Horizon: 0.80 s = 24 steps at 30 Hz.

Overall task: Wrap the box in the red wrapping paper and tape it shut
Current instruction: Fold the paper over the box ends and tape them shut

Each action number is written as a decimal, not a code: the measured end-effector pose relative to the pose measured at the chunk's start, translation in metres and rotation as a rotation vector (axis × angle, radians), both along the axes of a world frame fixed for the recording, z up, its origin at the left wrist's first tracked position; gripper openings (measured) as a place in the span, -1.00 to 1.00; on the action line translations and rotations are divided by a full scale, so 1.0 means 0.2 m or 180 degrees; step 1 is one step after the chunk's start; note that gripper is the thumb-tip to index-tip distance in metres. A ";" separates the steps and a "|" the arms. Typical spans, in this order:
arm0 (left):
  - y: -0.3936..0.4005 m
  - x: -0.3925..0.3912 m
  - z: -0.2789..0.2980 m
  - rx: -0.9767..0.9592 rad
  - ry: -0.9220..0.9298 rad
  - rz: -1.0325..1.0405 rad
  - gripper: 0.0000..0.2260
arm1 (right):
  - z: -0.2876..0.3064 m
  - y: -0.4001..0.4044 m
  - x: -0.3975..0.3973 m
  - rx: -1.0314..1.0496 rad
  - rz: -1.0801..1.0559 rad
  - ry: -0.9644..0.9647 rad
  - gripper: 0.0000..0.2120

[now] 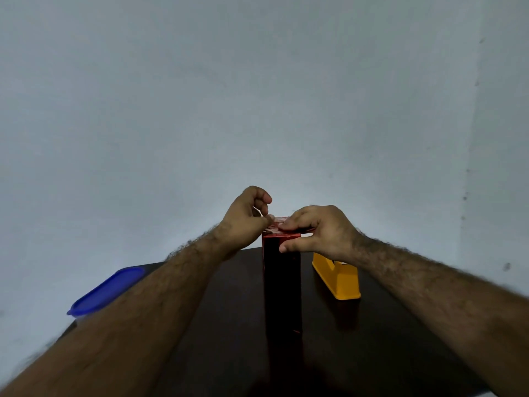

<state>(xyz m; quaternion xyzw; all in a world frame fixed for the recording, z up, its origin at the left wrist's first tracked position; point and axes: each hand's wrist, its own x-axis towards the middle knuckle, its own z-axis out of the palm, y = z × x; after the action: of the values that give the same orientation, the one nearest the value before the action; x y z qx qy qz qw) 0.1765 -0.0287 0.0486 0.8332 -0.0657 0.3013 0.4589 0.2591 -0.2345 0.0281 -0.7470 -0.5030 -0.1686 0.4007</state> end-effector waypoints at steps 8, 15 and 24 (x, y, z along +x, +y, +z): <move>0.03 -0.06 -0.04 -0.0366 0.0070 0.0166 -0.64 | 0.03 -0.03 -0.01 -0.0180 -0.0275 -0.0130 -0.42; -0.03 -0.09 -0.04 -0.0511 0.0209 0.0235 -0.62 | 0.04 -0.06 -0.02 -0.0217 -0.0370 -0.0158 -0.42; -0.05 -0.14 -0.05 -0.0583 -0.0266 0.0414 -0.82 | 0.07 -0.01 -0.08 -0.0410 -0.0350 -0.0276 -0.38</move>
<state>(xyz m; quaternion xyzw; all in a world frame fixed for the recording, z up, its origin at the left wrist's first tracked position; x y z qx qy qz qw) 0.1483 -0.0395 0.0384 0.7771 -0.0028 0.3697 0.5094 0.2441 -0.2370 0.0418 -0.7897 -0.4879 -0.1897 0.3198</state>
